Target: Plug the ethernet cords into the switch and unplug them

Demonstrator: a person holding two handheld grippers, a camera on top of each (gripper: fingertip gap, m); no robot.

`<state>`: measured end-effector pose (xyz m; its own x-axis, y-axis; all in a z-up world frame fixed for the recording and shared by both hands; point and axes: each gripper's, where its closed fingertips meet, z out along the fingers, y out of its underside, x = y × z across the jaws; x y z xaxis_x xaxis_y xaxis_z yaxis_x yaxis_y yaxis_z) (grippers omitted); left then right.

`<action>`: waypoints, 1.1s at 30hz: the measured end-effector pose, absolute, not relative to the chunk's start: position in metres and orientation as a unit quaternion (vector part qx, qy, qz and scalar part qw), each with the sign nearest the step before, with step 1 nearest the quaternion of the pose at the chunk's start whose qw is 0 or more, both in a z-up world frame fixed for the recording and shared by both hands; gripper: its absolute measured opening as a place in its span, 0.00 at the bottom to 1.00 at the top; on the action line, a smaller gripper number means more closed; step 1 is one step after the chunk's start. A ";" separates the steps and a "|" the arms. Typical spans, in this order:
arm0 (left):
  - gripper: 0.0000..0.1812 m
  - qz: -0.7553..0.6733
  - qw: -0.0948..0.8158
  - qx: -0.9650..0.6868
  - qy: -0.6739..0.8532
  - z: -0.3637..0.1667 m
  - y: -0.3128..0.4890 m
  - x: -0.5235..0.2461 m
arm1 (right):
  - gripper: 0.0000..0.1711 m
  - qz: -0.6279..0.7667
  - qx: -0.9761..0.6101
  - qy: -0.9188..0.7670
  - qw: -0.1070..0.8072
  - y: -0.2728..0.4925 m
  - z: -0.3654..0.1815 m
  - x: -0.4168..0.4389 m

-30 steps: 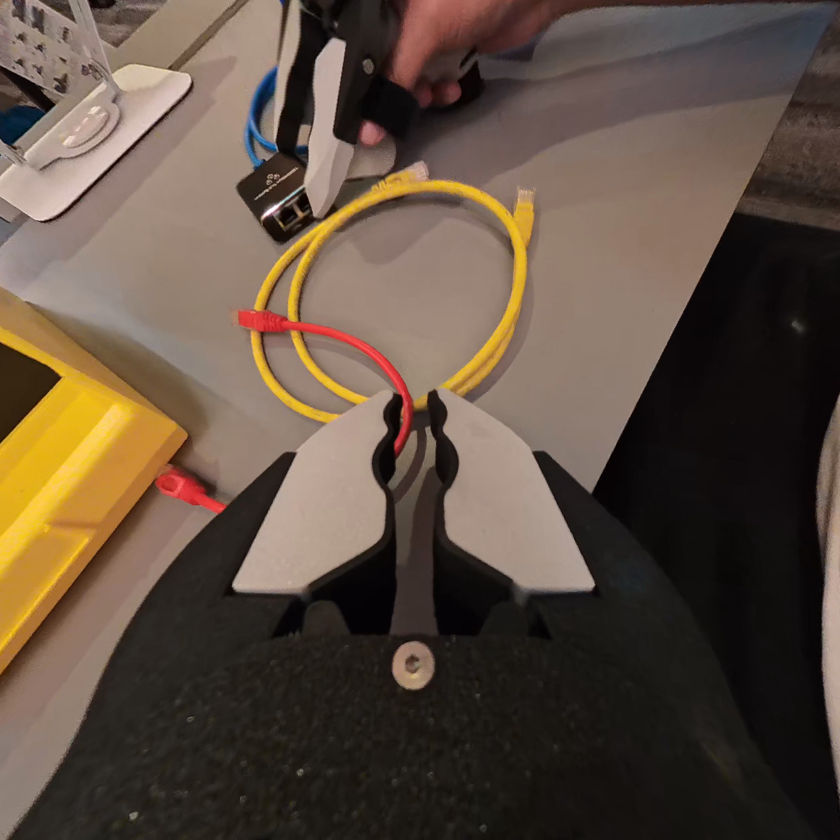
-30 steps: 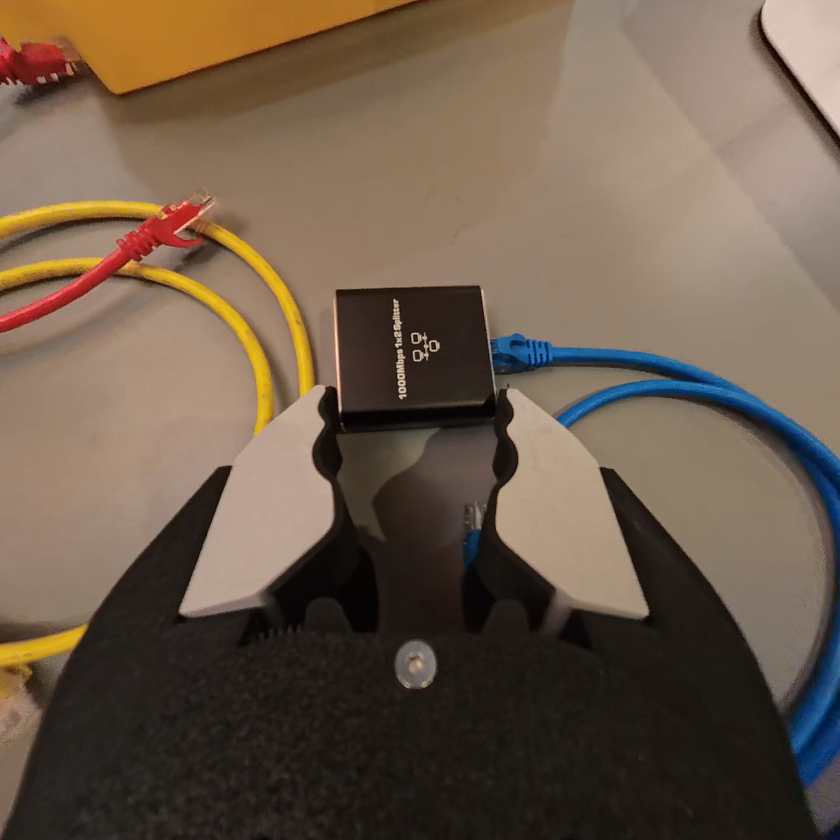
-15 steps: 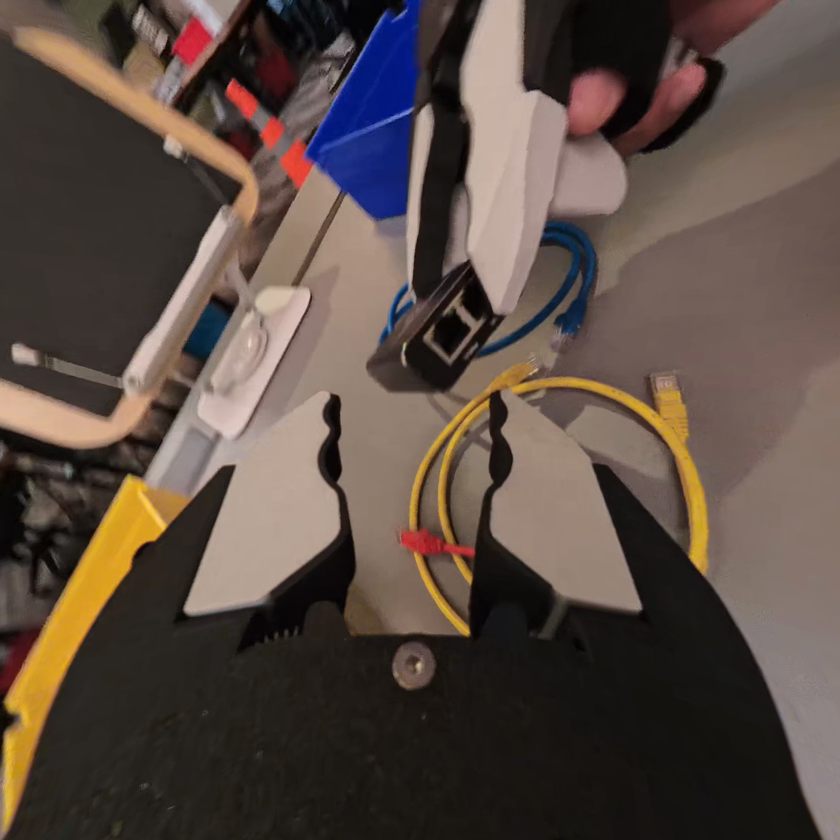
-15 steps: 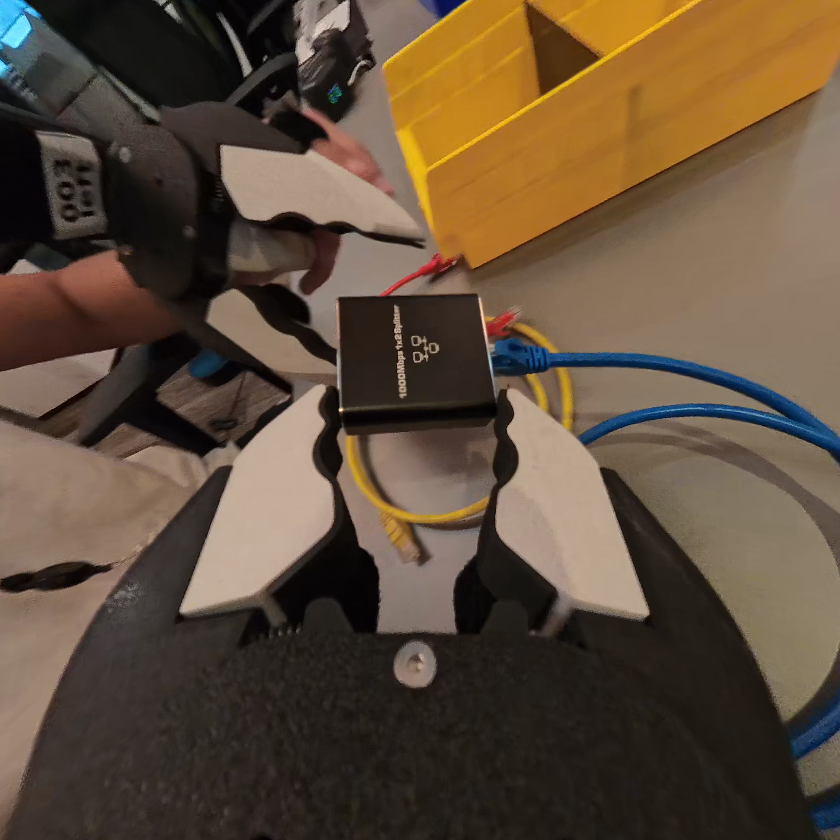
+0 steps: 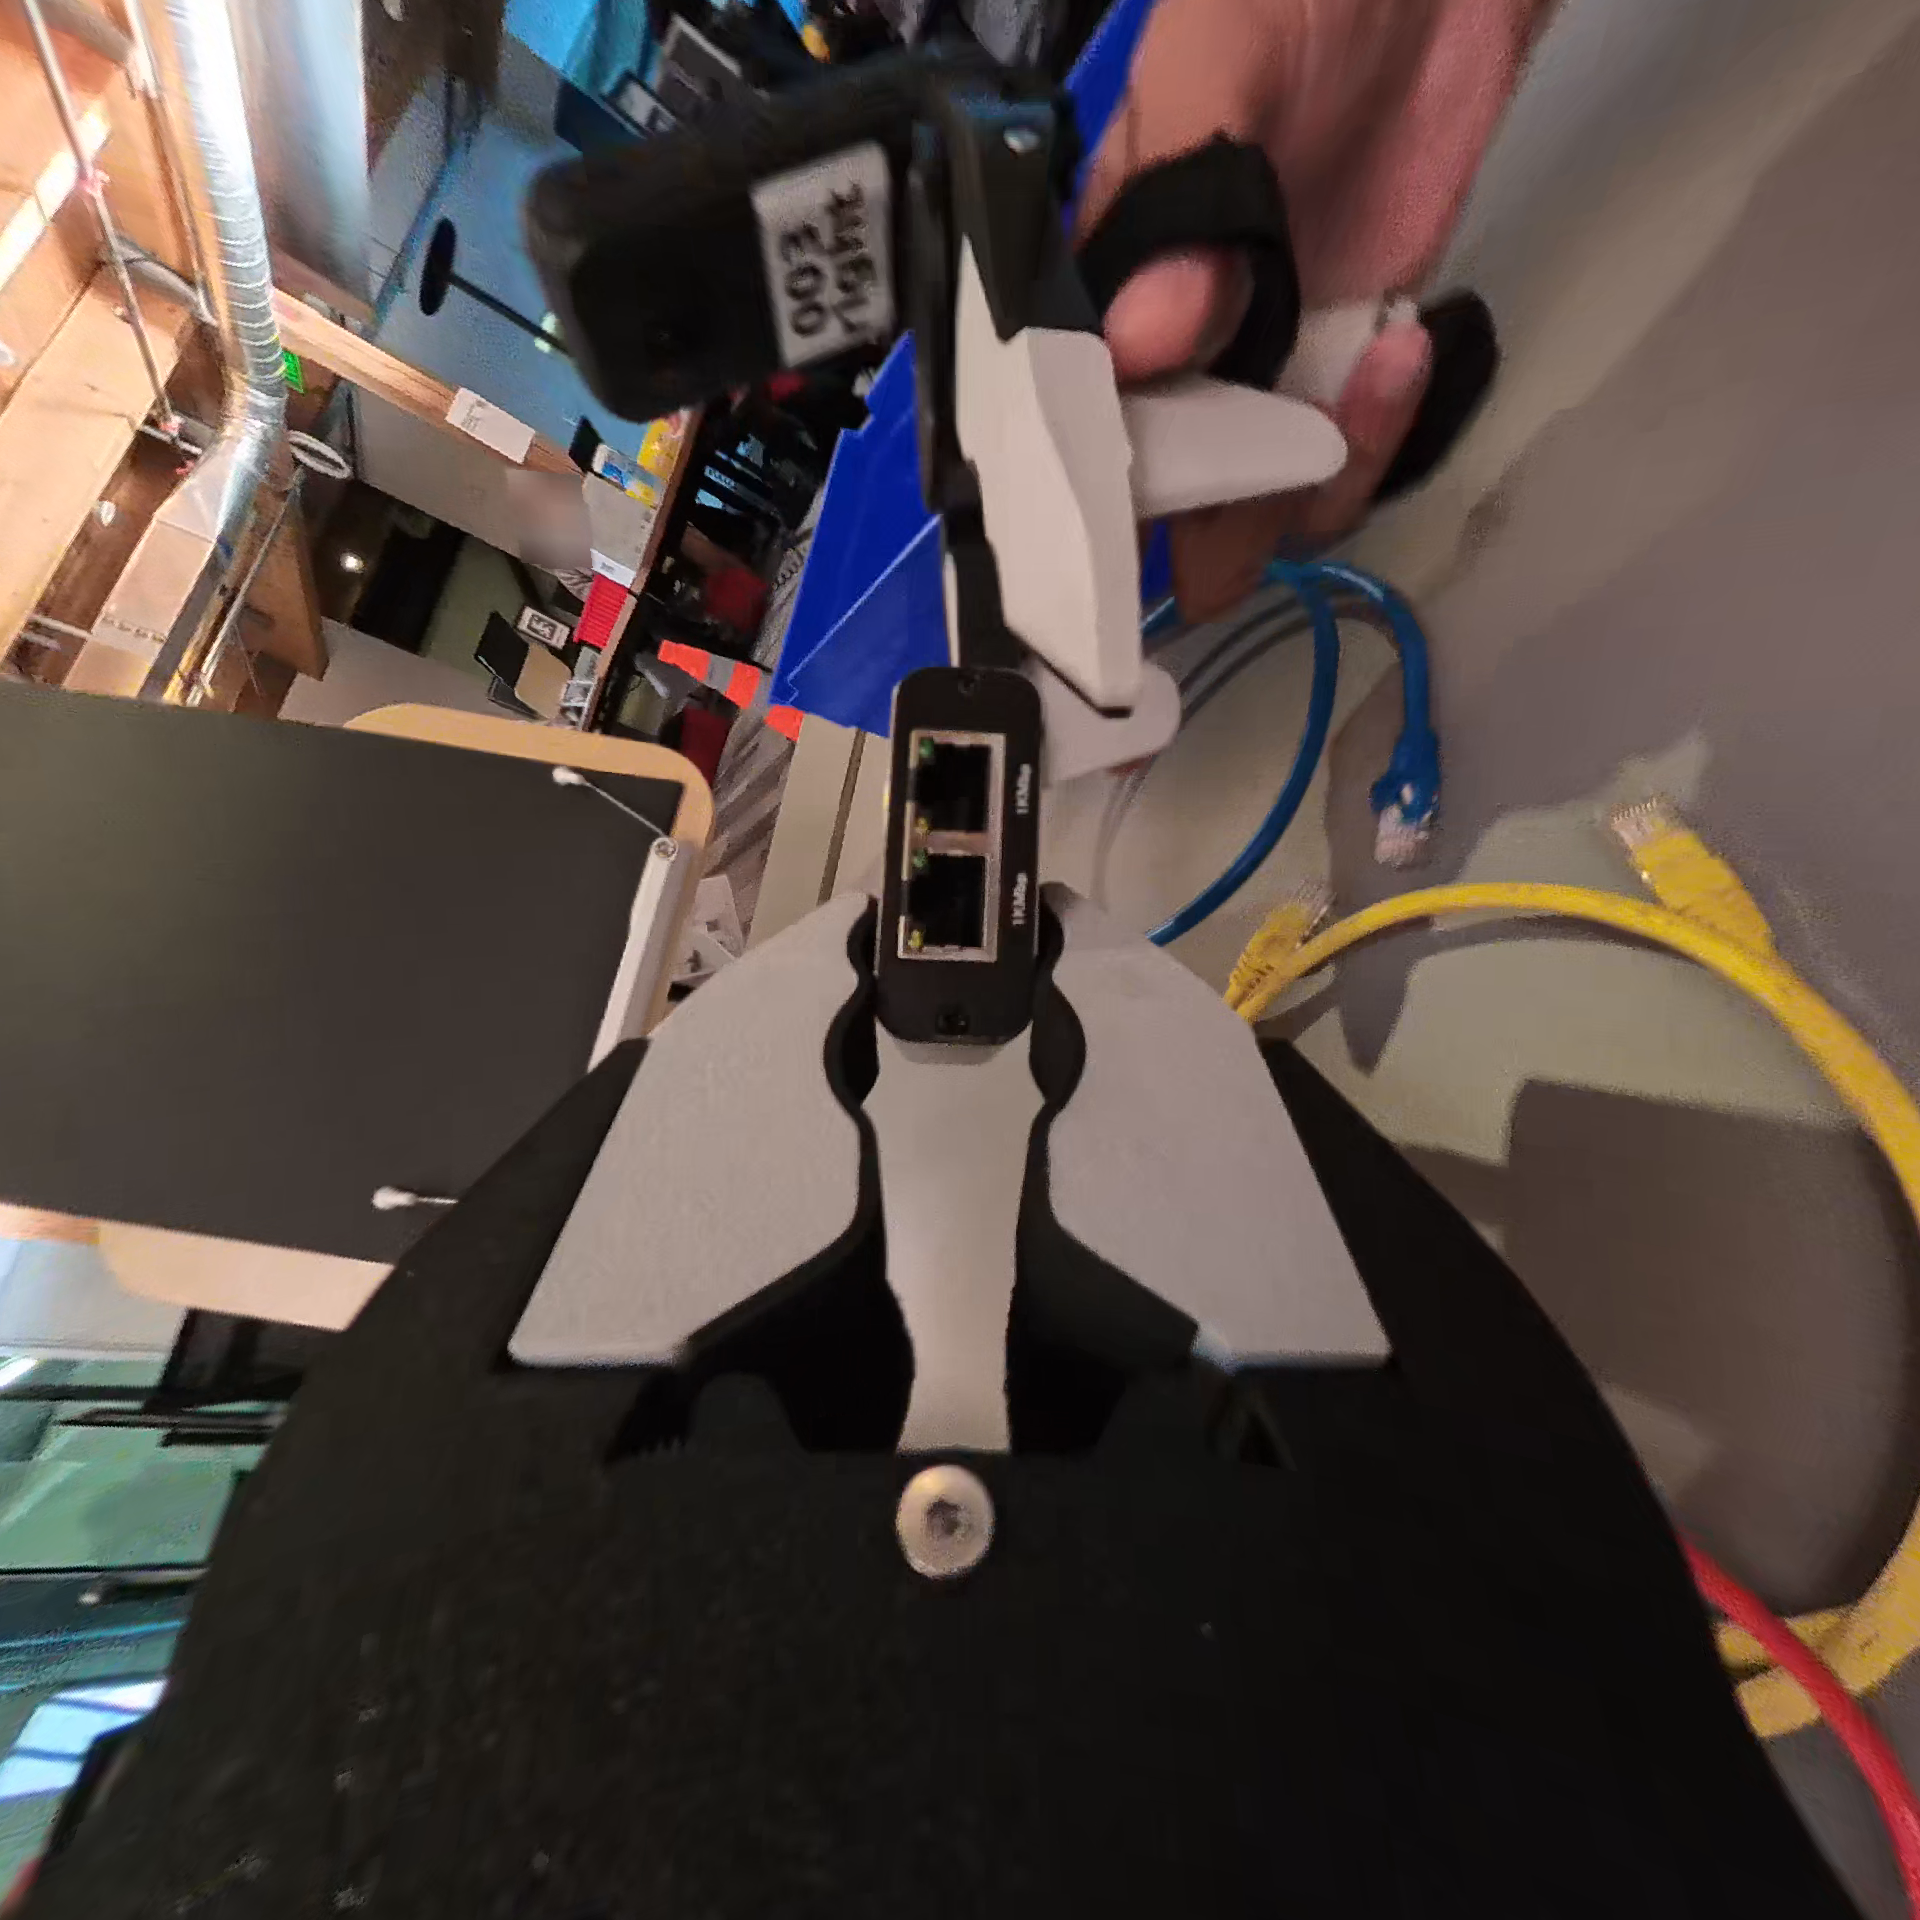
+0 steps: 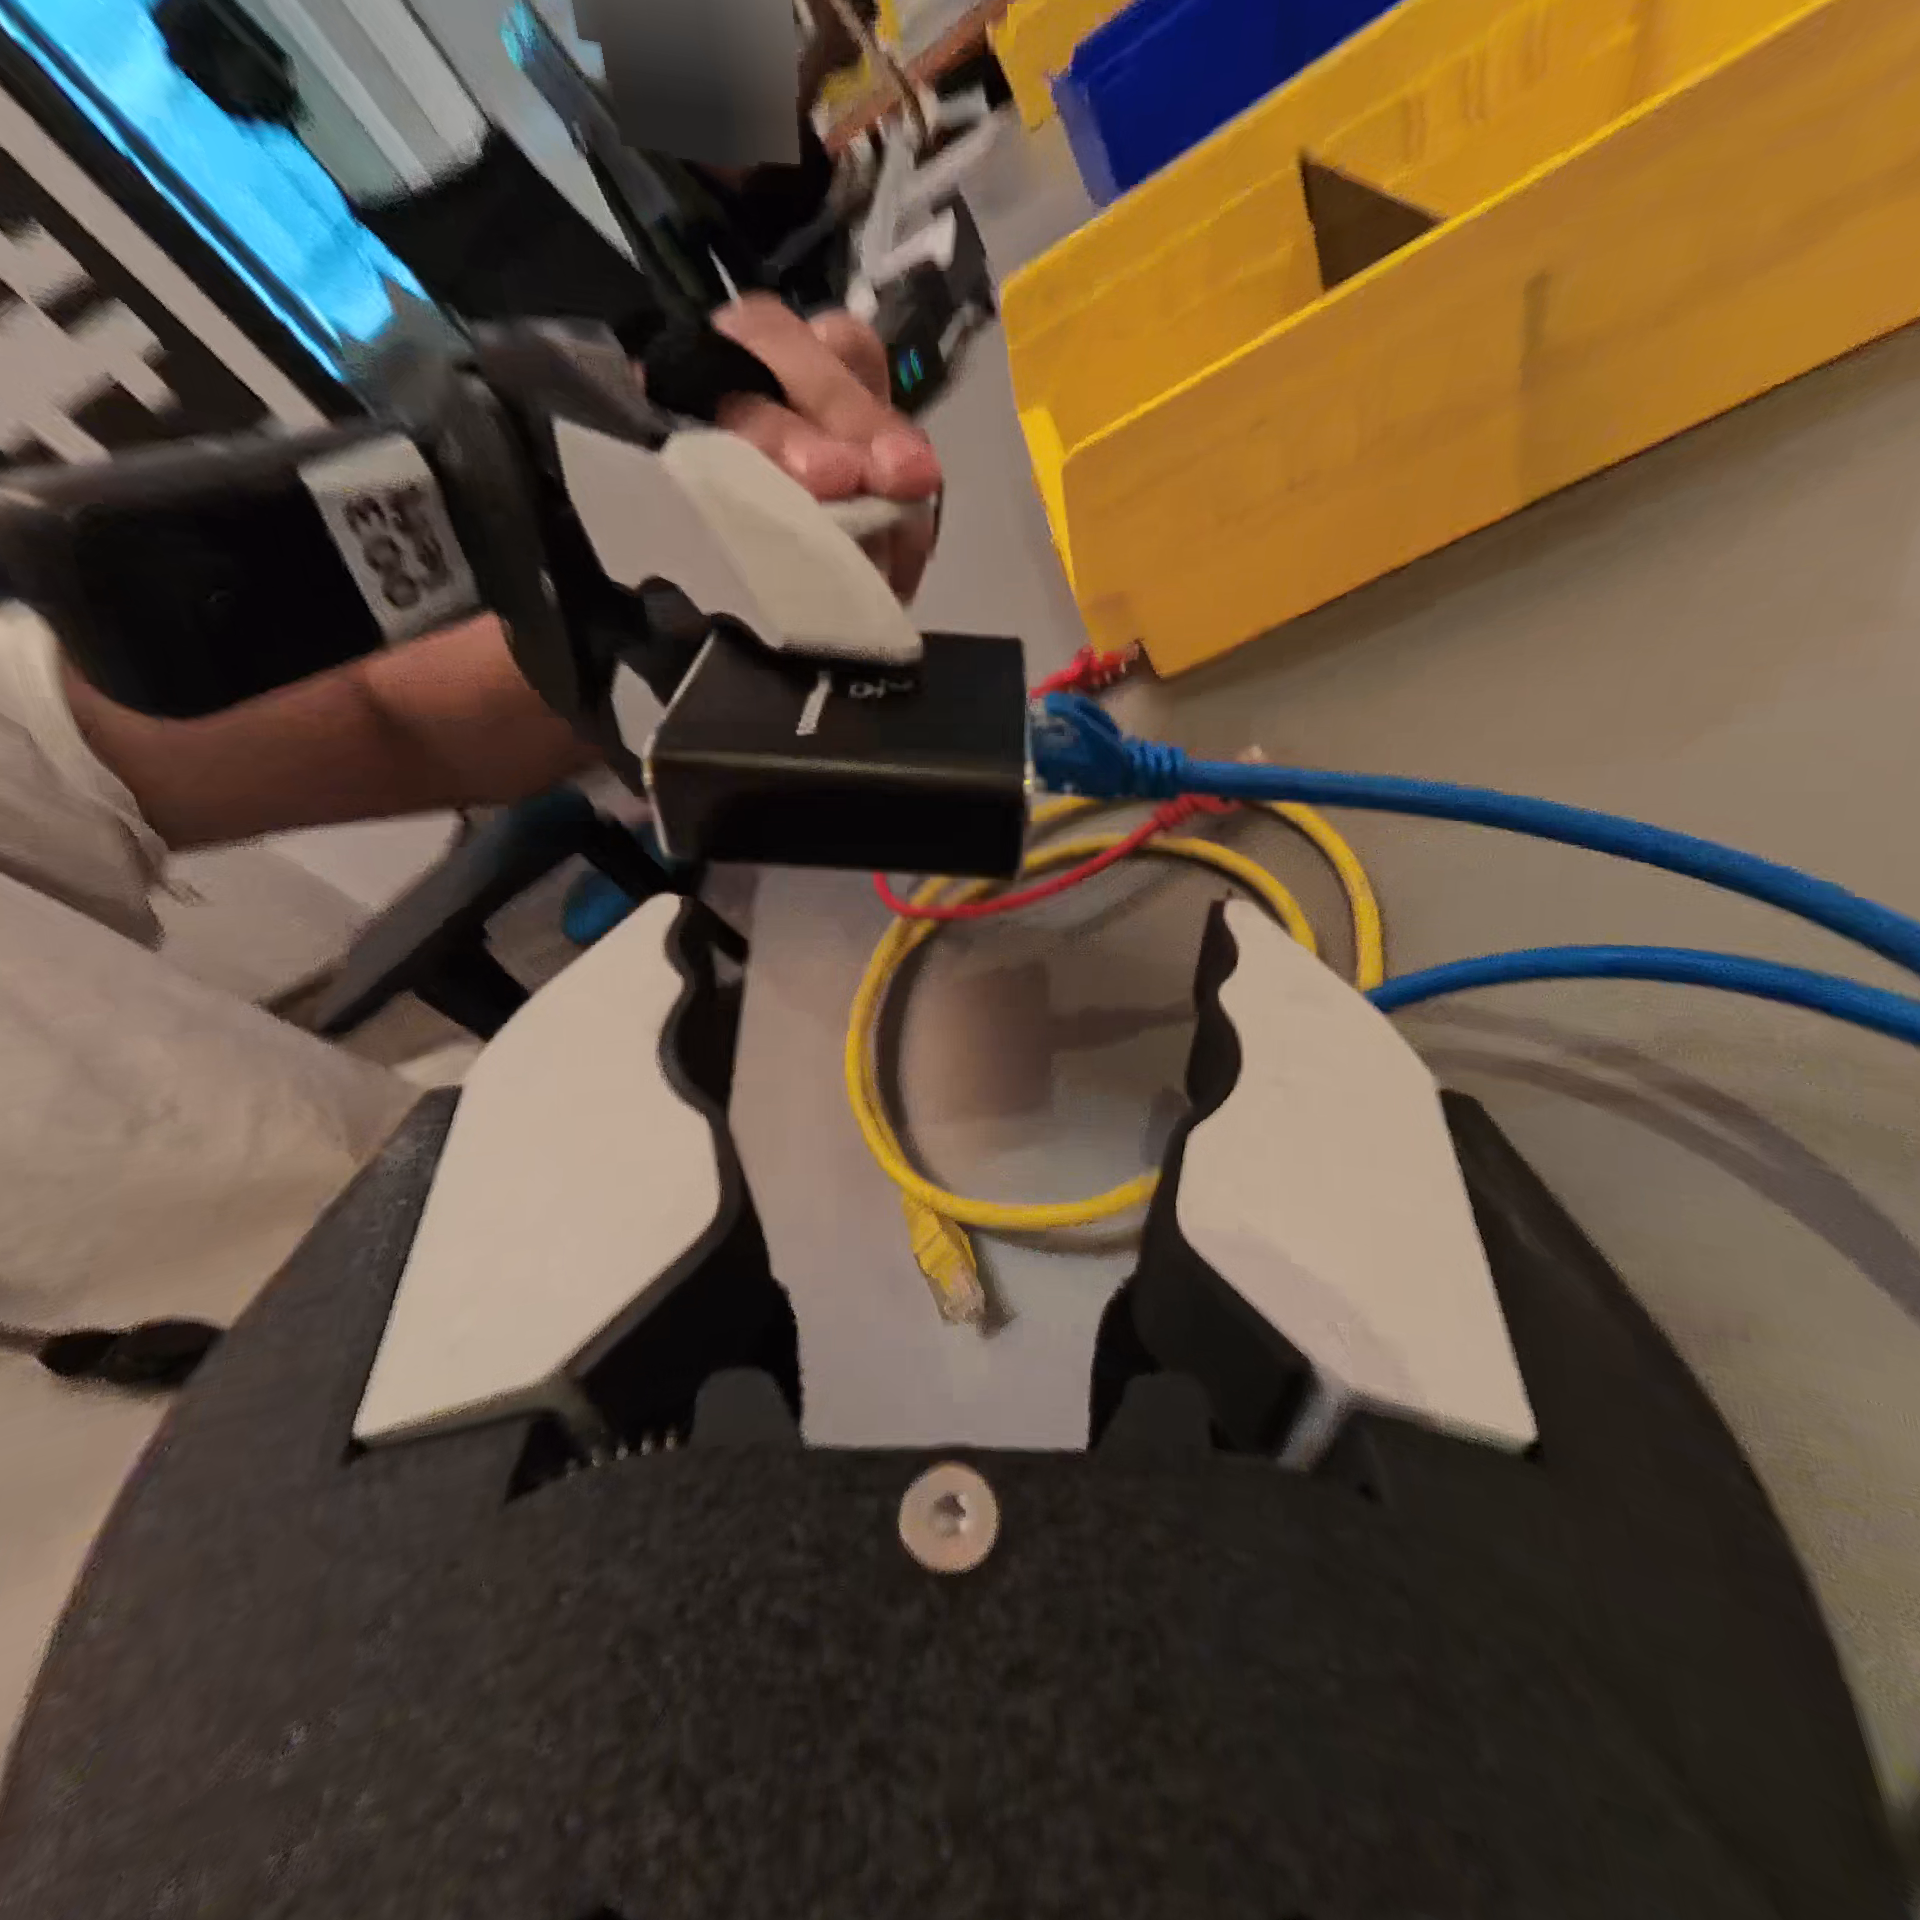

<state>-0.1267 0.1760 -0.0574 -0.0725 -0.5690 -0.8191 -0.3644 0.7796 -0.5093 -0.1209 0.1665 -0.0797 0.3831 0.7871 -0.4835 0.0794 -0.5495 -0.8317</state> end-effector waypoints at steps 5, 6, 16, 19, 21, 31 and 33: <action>0.14 -0.100 0.619 -0.341 0.700 -0.055 0.184 -0.128 | 0.51 0.560 -0.688 -0.234 0.397 0.173 -0.066 -0.134; 0.14 -0.097 0.617 -0.345 0.700 -0.057 0.186 -0.128 | 0.50 0.567 -0.681 -0.231 0.402 0.173 -0.064 -0.136; 0.14 -0.084 0.621 -0.348 0.697 -0.062 0.195 -0.121 | 0.40 0.520 -0.704 -0.208 0.436 0.186 -0.070 -0.144; 0.14 -0.079 0.626 -0.339 0.698 -0.060 0.195 -0.122 | 0.40 0.518 -0.700 -0.209 0.446 0.186 -0.067 -0.144; 0.14 -0.077 0.624 -0.338 0.700 -0.059 0.195 -0.123 | 0.40 0.528 -0.701 -0.201 0.435 0.186 -0.066 -0.145; 0.14 -0.058 0.614 -0.328 0.716 -0.064 0.195 -0.126 | 0.41 0.522 -0.704 -0.194 0.441 0.189 -0.065 -0.138; 0.14 -0.060 0.610 -0.329 0.718 -0.065 0.193 -0.126 | 0.42 0.506 -0.708 -0.204 0.448 0.189 -0.066 -0.137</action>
